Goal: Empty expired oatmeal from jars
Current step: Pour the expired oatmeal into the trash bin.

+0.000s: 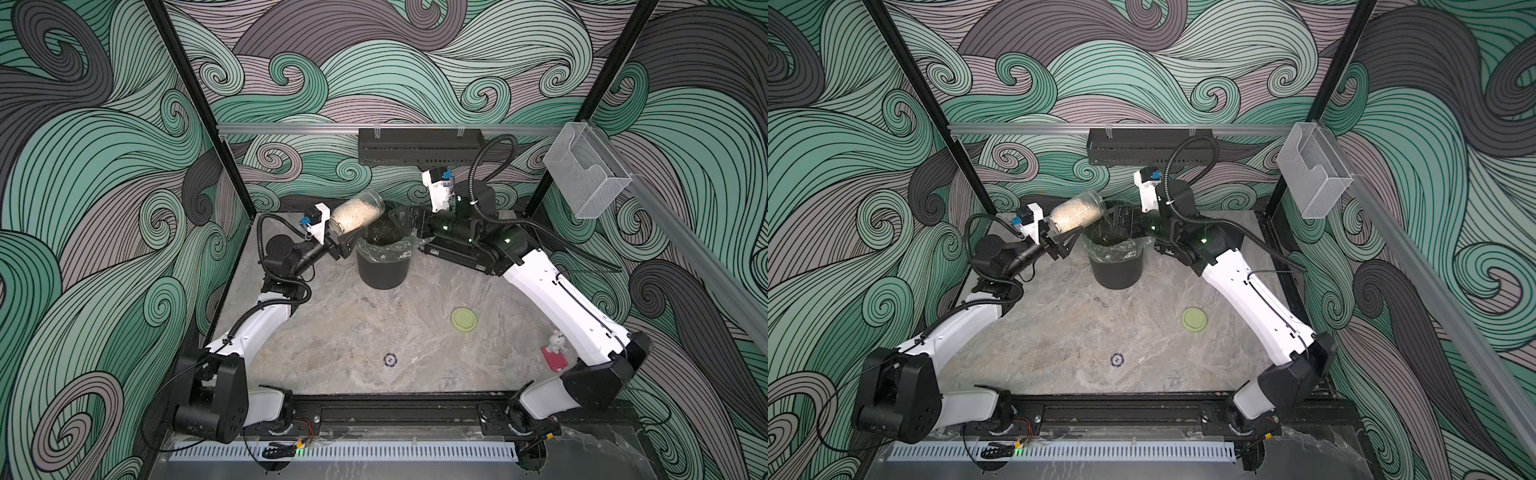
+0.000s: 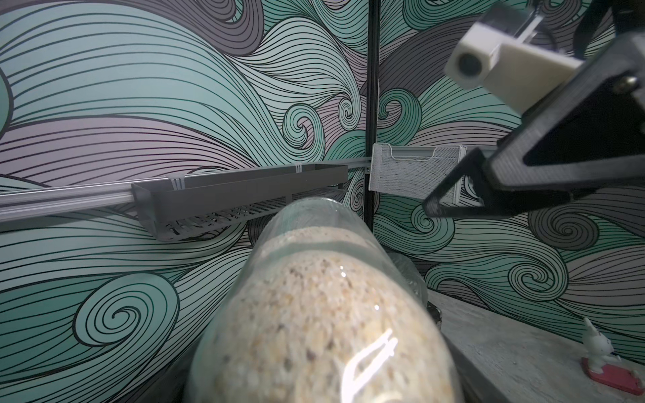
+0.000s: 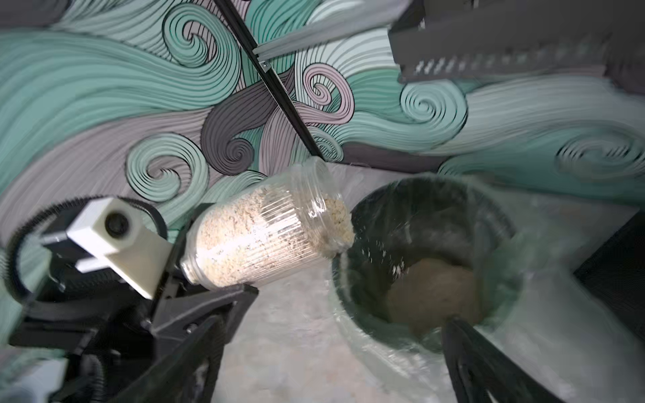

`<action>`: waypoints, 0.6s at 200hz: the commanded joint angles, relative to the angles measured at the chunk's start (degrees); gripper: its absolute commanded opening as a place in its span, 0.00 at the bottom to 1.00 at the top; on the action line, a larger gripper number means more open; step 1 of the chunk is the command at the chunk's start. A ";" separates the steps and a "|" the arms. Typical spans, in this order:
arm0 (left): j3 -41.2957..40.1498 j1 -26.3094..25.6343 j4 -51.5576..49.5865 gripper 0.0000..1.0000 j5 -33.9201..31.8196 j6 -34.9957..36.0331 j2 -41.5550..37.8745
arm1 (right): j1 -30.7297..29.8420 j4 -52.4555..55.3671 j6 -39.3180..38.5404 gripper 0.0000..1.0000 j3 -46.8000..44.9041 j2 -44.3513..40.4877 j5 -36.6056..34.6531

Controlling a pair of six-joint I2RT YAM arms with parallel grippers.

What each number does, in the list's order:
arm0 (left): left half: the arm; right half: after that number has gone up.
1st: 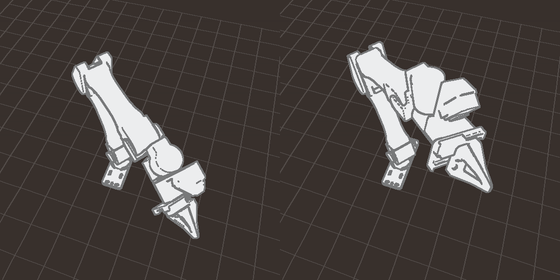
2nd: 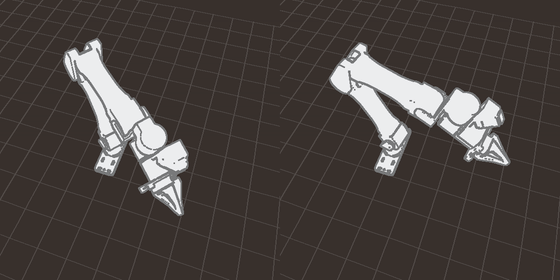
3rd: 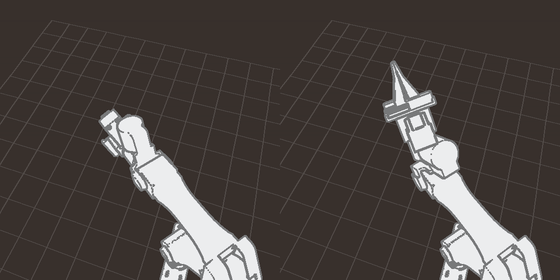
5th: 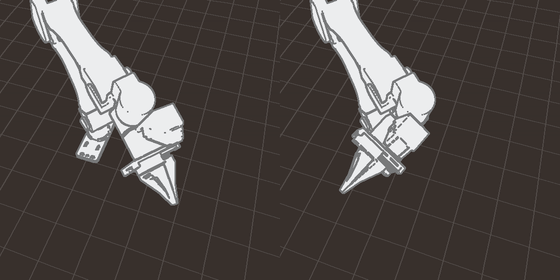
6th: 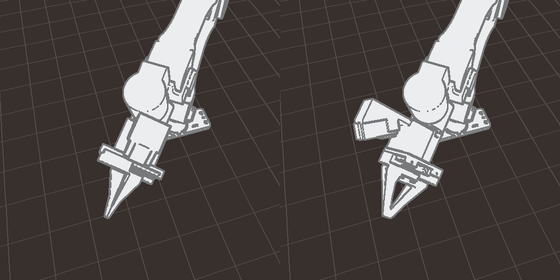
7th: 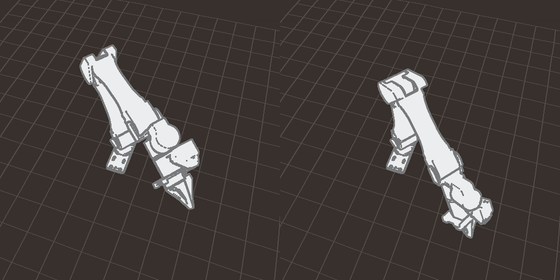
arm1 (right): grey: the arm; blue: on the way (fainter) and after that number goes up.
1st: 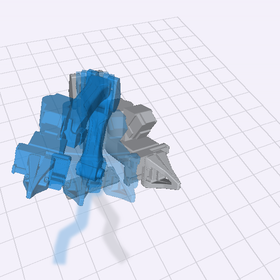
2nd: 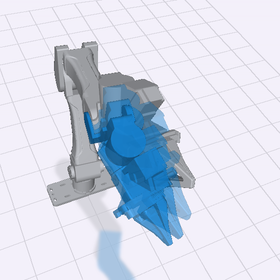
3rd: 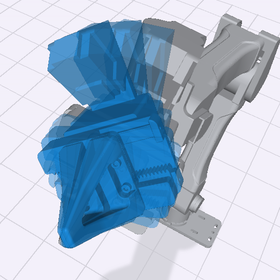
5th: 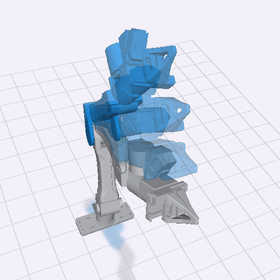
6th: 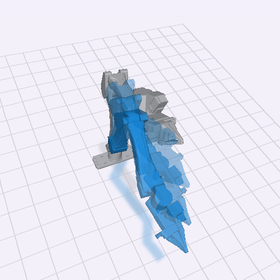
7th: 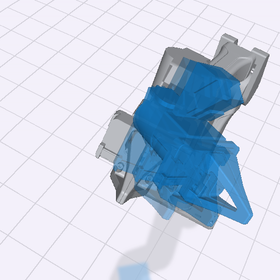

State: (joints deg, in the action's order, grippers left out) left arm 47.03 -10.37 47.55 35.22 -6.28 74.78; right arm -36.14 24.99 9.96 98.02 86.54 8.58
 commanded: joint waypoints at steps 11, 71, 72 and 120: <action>4.91 0.22 5.88 0.01 0.79 -0.99 -0.52 | -0.25 1.02 -46.74 0.99 -1.74 -1.57 -6.97; 5.22 0.18 4.39 0.00 1.60 -0.37 -0.48 | -0.81 -7.16 -70.02 0.99 -7.06 -1.69 3.71; 5.24 0.18 4.39 0.00 1.60 -0.38 -0.50 | -0.84 -6.98 -70.31 0.99 -6.88 -1.53 3.80; 5.28 0.24 4.25 0.00 1.78 -0.48 -0.52 | -4.34 -5.19 -81.89 0.99 0.90 5.43 3.34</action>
State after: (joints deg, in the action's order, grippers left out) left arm 47.99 -10.37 45.67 36.53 -6.28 74.91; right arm -38.76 20.40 -63.33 95.04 89.41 10.96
